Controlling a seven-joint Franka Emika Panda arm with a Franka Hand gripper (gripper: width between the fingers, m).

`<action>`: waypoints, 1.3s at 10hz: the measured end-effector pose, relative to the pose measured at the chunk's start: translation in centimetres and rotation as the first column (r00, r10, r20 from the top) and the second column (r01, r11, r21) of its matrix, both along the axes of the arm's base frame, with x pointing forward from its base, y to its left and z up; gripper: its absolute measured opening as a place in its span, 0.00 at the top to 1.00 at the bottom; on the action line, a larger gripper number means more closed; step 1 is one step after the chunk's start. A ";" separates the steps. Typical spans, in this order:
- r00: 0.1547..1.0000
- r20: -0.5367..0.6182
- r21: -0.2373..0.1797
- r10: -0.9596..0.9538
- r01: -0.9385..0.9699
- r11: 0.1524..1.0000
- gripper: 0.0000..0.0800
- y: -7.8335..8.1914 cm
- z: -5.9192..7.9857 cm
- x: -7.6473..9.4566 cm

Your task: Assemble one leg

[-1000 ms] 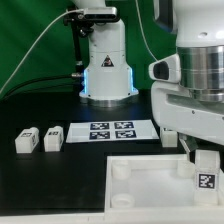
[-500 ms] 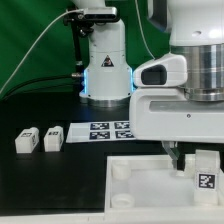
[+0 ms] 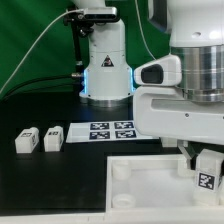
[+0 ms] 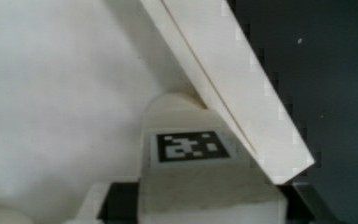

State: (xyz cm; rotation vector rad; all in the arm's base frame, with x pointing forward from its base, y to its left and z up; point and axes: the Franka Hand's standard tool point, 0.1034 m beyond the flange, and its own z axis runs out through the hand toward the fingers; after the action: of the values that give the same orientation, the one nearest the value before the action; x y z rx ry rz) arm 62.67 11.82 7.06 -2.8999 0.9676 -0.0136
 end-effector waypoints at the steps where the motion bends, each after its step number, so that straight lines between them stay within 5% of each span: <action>1: 0.988 -0.014 0.010 -0.151 0.151 0.988 0.63 0.0 0.0 0.0; 3: 0.905 -0.049 0.034 -0.422 0.424 0.905 0.63 -0.2 -0.1 0.0; 6: 0.576 -0.137 0.034 -0.806 0.816 0.578 0.63 -0.2 -0.2 0.4; 9: 0.275 -0.185 0.011 -0.943 0.960 0.278 0.63 0.1 -0.4 0.2; 11: 0.171 -0.197 0.010 -0.965 0.985 0.172 0.63 0.2 -0.3 0.3; 13: 0.163 -0.194 0.009 -0.967 0.986 0.164 0.63 0.4 -0.3 0.3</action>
Offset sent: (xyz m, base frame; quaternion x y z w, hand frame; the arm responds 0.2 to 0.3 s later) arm 0.0133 -0.0047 -0.0009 -0.0037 -0.0274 0.4576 0.8887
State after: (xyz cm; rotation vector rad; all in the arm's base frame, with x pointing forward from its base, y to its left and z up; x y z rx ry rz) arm 62.93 12.19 6.75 -1.5476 2.5669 0.1744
